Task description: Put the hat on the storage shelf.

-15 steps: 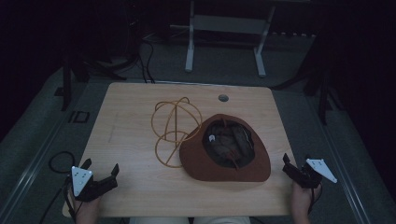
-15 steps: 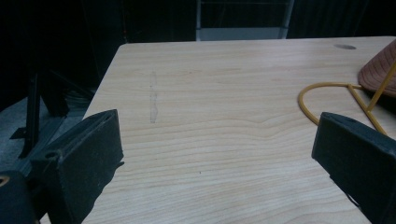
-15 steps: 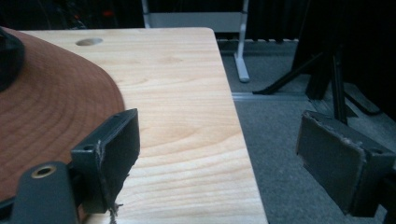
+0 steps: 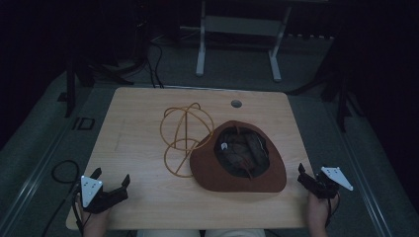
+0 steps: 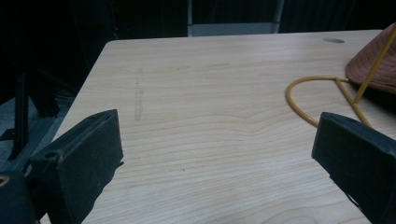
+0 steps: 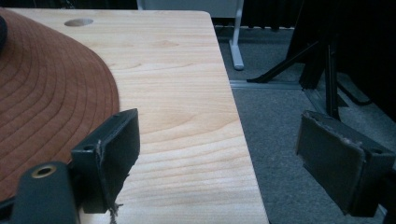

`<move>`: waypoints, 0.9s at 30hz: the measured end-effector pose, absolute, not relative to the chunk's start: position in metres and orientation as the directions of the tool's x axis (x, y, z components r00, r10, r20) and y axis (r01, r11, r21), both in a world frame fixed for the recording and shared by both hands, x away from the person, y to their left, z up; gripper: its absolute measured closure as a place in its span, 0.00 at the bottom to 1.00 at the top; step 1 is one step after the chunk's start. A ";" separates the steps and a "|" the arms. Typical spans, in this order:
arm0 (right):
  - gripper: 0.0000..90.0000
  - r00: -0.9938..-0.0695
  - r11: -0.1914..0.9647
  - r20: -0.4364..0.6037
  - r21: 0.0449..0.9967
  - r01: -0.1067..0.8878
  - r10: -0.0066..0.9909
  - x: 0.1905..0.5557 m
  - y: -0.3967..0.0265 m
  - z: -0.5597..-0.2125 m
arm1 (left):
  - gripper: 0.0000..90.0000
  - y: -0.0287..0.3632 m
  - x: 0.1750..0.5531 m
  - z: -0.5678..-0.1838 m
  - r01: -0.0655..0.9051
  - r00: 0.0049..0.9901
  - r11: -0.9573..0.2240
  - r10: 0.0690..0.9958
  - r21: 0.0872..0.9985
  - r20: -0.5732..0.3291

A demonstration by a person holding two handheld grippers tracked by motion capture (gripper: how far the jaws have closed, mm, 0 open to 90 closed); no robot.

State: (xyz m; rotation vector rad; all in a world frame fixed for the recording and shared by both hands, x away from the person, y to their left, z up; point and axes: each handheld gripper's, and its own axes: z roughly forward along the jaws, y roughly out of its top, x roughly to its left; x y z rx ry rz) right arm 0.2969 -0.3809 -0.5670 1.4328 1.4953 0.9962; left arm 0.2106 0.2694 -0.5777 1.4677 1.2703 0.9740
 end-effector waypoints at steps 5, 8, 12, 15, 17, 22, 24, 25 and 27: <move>0.16 -0.072 0.053 -0.028 0.927 0.370 0.997 0.297 -0.372 -0.555 | 0.03 0.267 0.210 -0.577 0.250 0.160 -0.032 0.987 0.968 -0.009; 0.16 -0.105 0.058 -0.019 0.926 0.374 0.994 0.300 -0.365 -0.542 | 0.03 0.267 0.210 -0.577 0.246 0.165 -0.032 0.986 0.969 -0.009; 0.16 -0.175 0.065 0.005 0.918 0.390 0.985 0.307 -0.357 -0.524 | 0.03 0.265 0.210 -0.577 0.241 0.166 -0.018 0.986 0.970 -0.023; 0.16 -0.216 0.091 0.000 0.907 0.412 0.976 0.313 -0.349 -0.514 | 0.03 0.263 0.210 -0.577 0.231 0.170 -0.016 0.985 0.973 -0.024; 0.16 -0.243 0.104 0.004 0.896 0.432 0.970 0.319 -0.344 -0.509 | 0.03 0.262 0.210 -0.577 0.230 0.172 -0.016 0.985 0.973 -0.024; 0.15 -0.281 0.143 -0.012 0.880 0.452 0.960 0.332 -0.333 -0.499 | 0.05 0.259 0.211 -0.577 0.219 0.178 -0.018 0.984 0.976 -0.022; 0.15 -0.298 0.132 0.013 0.877 0.462 0.955 0.337 -0.331 -0.497 | 0.05 0.257 0.211 -0.578 0.227 0.179 -0.047 0.984 0.973 0.006; 0.15 -0.304 0.135 0.013 0.877 0.461 0.953 0.339 -0.329 -0.496 | 0.05 0.256 0.211 -0.578 0.213 0.185 -0.062 0.983 0.975 0.022; 0.15 -0.311 0.133 0.018 0.879 0.458 0.950 0.342 -0.325 -0.493 | 0.05 0.255 0.210 -0.576 0.197 0.184 -0.070 0.982 0.978 0.033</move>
